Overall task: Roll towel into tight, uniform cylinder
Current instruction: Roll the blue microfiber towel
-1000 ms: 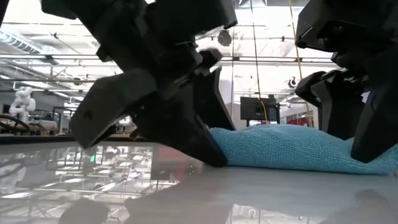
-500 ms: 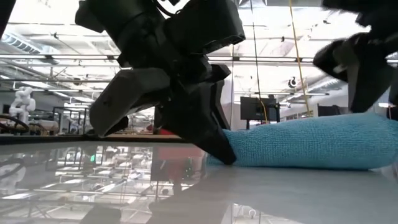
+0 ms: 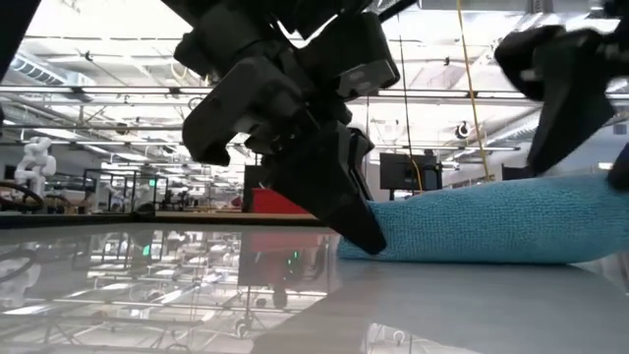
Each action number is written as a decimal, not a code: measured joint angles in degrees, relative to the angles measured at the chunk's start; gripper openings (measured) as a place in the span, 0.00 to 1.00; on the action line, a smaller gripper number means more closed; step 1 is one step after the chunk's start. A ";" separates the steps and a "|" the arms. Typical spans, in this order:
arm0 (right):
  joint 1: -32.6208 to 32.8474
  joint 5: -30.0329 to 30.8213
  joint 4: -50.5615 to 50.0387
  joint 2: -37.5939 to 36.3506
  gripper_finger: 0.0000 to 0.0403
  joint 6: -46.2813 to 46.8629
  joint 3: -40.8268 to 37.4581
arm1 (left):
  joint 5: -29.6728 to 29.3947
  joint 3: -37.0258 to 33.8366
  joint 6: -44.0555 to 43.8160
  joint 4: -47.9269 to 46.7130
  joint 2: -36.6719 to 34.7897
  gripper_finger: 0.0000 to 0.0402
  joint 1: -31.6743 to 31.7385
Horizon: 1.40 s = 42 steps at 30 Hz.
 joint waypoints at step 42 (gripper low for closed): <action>-12.05 -4.57 -0.70 6.45 0.35 4.06 -0.02 | -10.61 -0.25 -7.10 -23.89 -17.47 0.54 -8.89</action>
